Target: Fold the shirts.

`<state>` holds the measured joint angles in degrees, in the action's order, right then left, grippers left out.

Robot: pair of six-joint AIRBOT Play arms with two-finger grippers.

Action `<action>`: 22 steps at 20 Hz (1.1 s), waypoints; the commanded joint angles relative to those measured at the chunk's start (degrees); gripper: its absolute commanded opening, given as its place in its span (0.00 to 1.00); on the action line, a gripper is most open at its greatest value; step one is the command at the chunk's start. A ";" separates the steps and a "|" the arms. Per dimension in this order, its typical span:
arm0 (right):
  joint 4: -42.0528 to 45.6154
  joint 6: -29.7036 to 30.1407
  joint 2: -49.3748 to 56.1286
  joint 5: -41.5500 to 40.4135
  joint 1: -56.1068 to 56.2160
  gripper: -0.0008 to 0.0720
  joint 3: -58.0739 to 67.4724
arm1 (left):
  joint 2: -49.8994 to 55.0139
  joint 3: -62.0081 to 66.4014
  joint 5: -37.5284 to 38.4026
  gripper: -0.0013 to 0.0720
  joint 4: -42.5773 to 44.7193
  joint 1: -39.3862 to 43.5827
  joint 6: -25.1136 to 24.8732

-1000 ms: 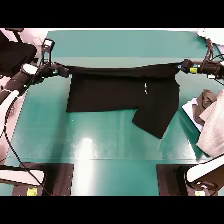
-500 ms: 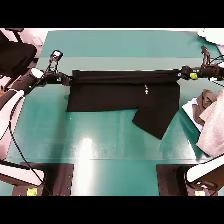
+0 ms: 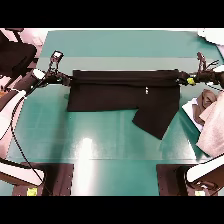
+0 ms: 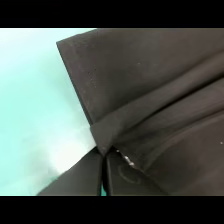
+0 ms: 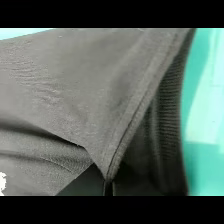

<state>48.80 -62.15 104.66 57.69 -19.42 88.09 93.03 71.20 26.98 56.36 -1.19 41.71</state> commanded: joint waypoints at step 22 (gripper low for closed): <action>1.88 -0.85 3.30 -3.28 3.15 0.04 2.29 | 2.64 0.04 -0.11 0.05 -3.04 0.15 -2.71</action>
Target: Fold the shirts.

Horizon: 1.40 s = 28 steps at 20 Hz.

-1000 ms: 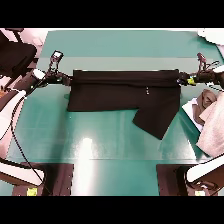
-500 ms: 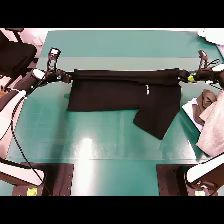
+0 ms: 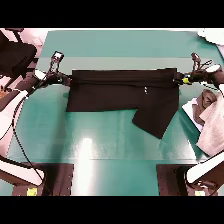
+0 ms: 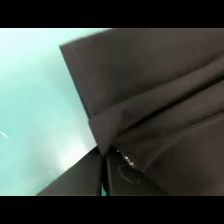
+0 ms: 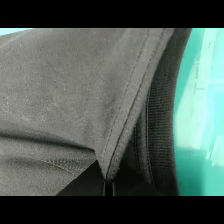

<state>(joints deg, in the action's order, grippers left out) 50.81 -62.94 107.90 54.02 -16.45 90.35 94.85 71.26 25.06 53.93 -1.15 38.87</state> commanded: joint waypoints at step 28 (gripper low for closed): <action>5.95 -2.73 -12.20 3.65 0.17 0.83 0.02 | -8.92 5.16 16.06 0.88 -2.49 -7.19 9.25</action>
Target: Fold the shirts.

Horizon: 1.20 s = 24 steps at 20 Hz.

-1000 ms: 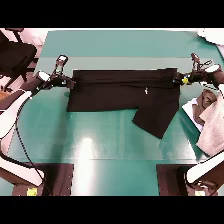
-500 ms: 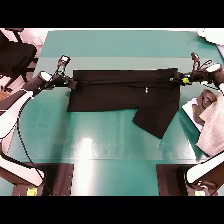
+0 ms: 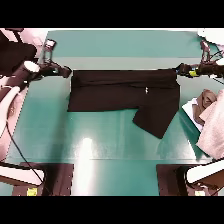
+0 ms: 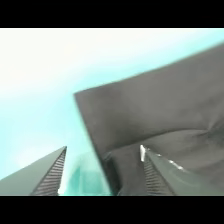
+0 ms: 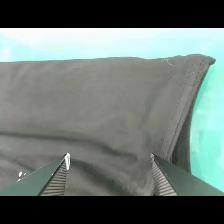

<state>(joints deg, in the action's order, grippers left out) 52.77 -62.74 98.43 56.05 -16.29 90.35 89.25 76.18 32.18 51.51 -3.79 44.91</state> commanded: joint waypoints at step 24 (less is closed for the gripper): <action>0.76 -15.78 -48.74 5.79 -11.04 0.86 -45.55 | -14.08 -31.19 18.32 0.89 -9.75 -11.89 14.19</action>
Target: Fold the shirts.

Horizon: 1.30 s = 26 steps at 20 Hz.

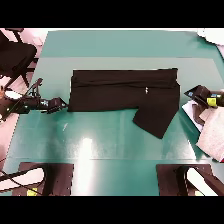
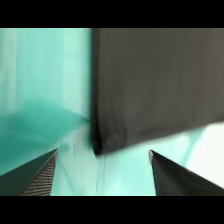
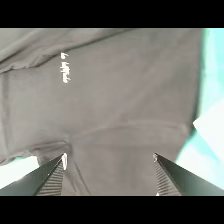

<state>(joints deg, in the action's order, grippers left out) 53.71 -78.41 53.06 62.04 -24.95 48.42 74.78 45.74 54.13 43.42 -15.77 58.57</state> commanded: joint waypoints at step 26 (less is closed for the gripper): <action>-0.17 -0.13 -4.37 -0.46 -2.86 0.86 -5.25 | 7.17 -0.74 3.30 0.13 -3.21 0.09 -7.10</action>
<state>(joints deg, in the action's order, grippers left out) 53.52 -78.52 48.73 61.65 -27.77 43.22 82.08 44.86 57.49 39.70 -15.66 53.54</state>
